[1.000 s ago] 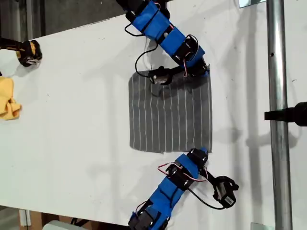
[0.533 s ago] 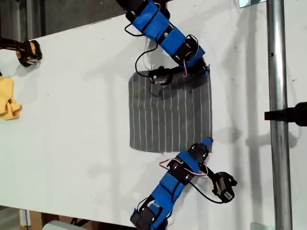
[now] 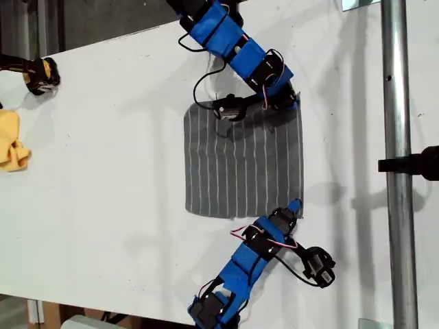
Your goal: Grasp corners of a towel and fold twice.
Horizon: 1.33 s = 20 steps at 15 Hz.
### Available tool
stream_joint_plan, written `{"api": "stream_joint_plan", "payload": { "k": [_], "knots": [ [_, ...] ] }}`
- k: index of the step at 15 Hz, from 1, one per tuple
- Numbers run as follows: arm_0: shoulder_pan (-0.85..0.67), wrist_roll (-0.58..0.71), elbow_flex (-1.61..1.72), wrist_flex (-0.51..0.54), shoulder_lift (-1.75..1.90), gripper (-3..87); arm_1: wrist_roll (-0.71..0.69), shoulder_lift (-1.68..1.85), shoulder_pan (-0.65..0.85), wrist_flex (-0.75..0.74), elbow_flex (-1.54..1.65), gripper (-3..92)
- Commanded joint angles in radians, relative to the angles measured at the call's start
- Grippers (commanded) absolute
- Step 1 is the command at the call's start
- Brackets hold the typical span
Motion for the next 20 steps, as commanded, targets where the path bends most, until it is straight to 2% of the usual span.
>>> {"api": "stream_joint_plan", "payload": {
  "k": [1, 6, 8, 11, 12, 18, 20],
  "knots": [
    [-0.021, -0.008, -0.048, 0.002, -0.034, 26.8, 0.017, 0.009, -0.014, 0.012, -0.003, -0.1],
    [-0.043, 0.012, -0.129, -0.1, -0.118, 24.7, 0.032, 0.009, -0.025, 0.011, 0.0, -0.1],
    [-0.048, -0.018, -0.149, -0.114, -0.146, 21.4, 0.028, 0.011, -0.02, 0.011, -0.002, -0.1],
    [-0.066, -0.089, -0.146, -0.054, -0.143, 2.2, 0.025, 0.014, -0.018, 0.009, -0.003, -0.1],
    [-0.071, -0.124, -0.146, -0.009, -0.137, -1.5, 0.025, 0.017, -0.02, 0.009, -0.003, -0.1],
    [-0.054, -0.147, -0.166, 0.101, -0.057, -1.4, 0.023, 0.02, -0.018, 0.008, -0.014, -0.1],
    [-0.028, -0.095, -0.163, 0.092, 0.061, -1.4, 0.023, 0.077, -0.029, 0.106, -0.081, -0.1]
  ]
}}
